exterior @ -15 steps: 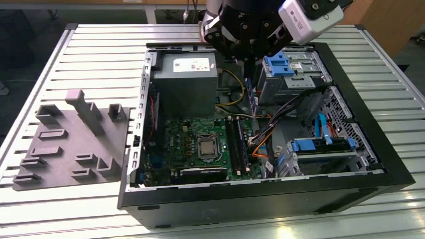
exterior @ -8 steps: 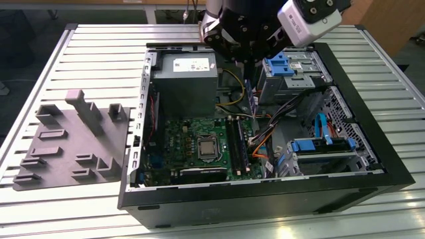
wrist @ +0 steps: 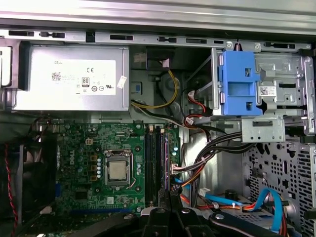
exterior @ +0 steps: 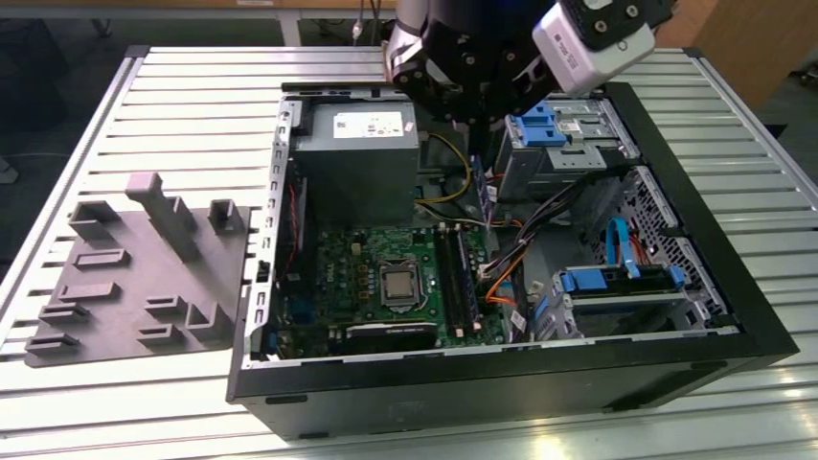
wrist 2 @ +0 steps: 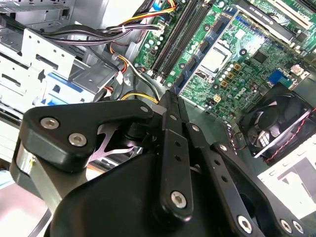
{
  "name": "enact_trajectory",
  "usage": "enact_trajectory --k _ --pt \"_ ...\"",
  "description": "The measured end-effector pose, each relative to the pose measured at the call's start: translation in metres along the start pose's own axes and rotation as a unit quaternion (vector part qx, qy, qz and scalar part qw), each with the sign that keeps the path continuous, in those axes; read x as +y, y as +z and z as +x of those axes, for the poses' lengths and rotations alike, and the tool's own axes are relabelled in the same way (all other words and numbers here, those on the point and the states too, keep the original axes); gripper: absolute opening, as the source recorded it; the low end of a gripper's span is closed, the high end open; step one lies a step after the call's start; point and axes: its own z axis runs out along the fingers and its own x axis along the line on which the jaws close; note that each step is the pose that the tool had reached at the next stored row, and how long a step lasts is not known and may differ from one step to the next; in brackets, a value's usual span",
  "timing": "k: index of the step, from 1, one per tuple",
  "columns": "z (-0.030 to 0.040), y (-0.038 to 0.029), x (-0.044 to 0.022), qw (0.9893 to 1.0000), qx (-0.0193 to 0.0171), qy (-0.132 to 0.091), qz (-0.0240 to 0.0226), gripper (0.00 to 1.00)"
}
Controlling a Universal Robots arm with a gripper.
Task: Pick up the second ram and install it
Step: 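Insert the second ram into the second slot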
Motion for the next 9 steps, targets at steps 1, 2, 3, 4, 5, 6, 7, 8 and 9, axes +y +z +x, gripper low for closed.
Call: enact_trajectory --k 1,2,3,4,5,6,7,8,9 --pt "0.0 0.0004 0.0 1.0 0.0 0.0 0.0 0.12" --pt "0.0001 0.0008 -0.0001 1.0 0.0 0.0 0.0 0.12" --pt "0.0001 0.0012 -0.0001 1.0 0.0 0.0 0.0 0.12" --pt "0.0002 0.0017 -0.0001 1.0 0.0 0.0 0.0 0.12" --pt "0.0002 0.0022 -0.0002 1.0 0.0 0.0 0.0 0.12" --pt "0.0003 0.0026 -0.0002 1.0 0.0 0.0 0.0 0.12" --pt "0.0003 0.0031 -0.0002 1.0 0.0 0.0 0.0 0.12" --pt "0.0004 0.0035 -0.0003 1.0 0.0 0.0 0.0 0.12" --pt "0.0004 0.0039 -0.0003 1.0 0.0 0.0 0.0 0.12"
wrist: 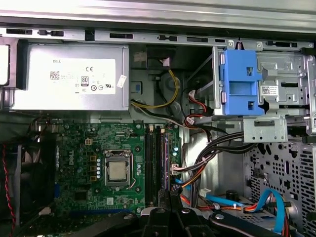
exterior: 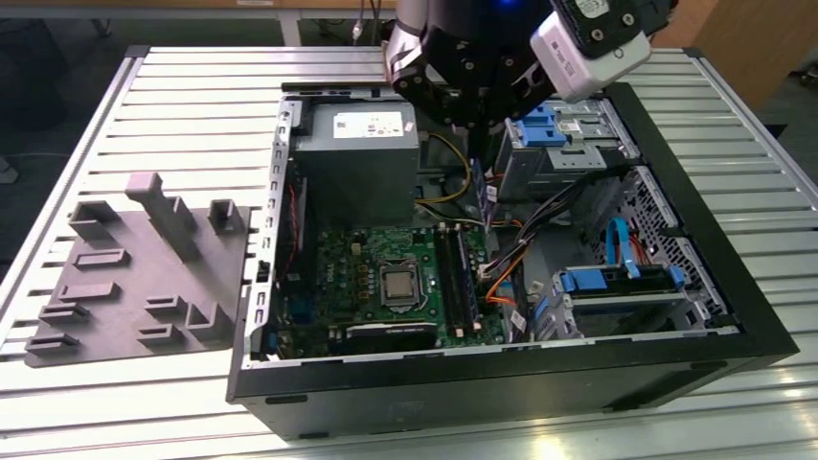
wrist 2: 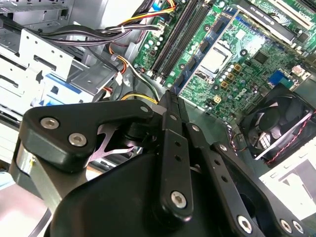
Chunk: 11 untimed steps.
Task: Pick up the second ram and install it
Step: 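Insert the second ram into the second slot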
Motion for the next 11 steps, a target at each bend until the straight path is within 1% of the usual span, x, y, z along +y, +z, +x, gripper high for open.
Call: enact_trajectory --k 11 --pt "0.0006 0.0049 -0.0004 1.0 0.0 0.0 0.0 0.12"
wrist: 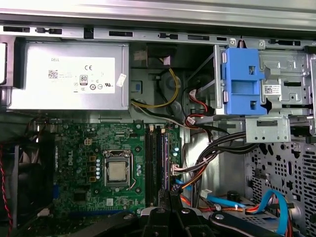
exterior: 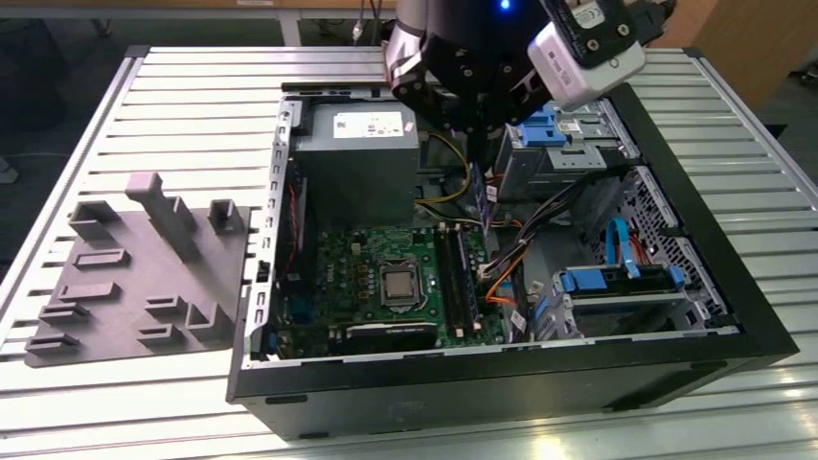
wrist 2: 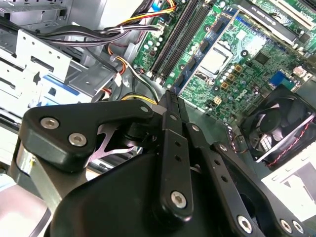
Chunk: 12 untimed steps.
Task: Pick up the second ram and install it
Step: 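Insert the second ram into the second slot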
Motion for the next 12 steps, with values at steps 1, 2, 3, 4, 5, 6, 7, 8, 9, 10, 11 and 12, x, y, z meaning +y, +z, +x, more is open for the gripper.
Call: enact_trajectory --k 1,2,3,4,5,6,7,8,9,10,11,12 --pt "0.0 0.0004 0.0 1.0 0.0 0.0 0.0 0.12" --pt "0.0001 0.0009 -0.0001 1.0 0.0 0.0 0.0 0.12" --pt "0.0001 0.0013 -0.0001 1.0 0.0 0.0 0.0 0.12" --pt "0.0002 0.0017 -0.0001 1.0 0.0 0.0 0.0 0.12" --pt "0.0002 0.0022 -0.0002 1.0 0.0 0.0 0.0 0.12" --pt "0.0003 0.0026 -0.0002 1.0 0.0 0.0 0.0 0.12" --pt "0.0003 0.003 -0.0002 1.0 0.0 0.0 0.0 0.12" --pt "0.0004 0.0035 -0.0003 1.0 0.0 0.0 0.0 0.12" --pt "0.0004 0.0039 -0.0003 1.0 0.0 0.0 0.0 0.12" --pt "0.0005 0.0043 -0.0004 1.0 0.0 0.0 0.0 0.12" --pt "0.0005 0.0048 -0.0004 1.0 0.0 0.0 0.0 0.12" --pt "0.0006 0.0053 -0.0004 1.0 0.0 0.0 0.0 0.12"
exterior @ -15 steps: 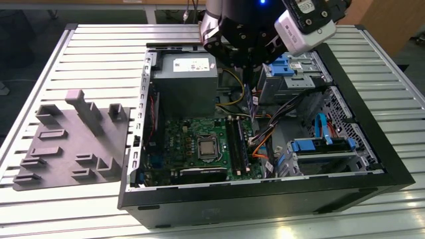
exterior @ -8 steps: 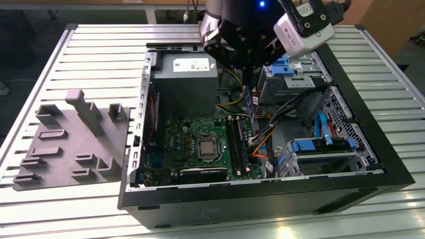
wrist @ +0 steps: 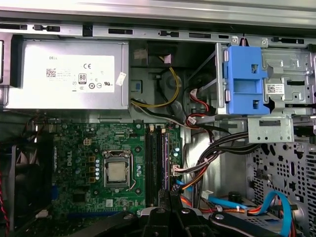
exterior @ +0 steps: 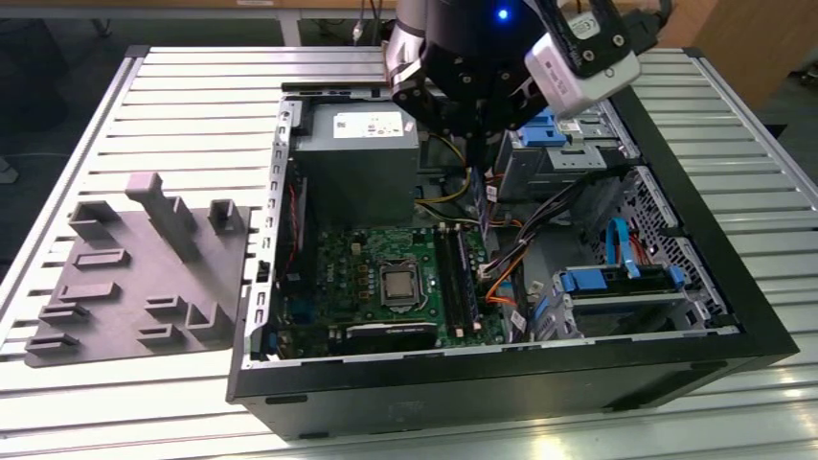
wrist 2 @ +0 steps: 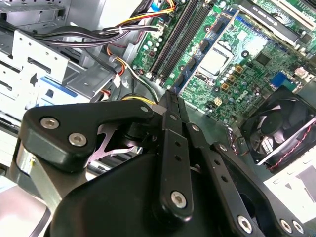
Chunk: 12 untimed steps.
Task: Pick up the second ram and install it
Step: 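Insert the second ram into the second slot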
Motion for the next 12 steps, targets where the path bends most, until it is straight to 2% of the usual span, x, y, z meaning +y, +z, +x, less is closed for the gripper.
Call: enact_trajectory --k 12 --pt "0.0008 0.0071 -0.0005 1.0 0.0 0.0 0.0 0.12"
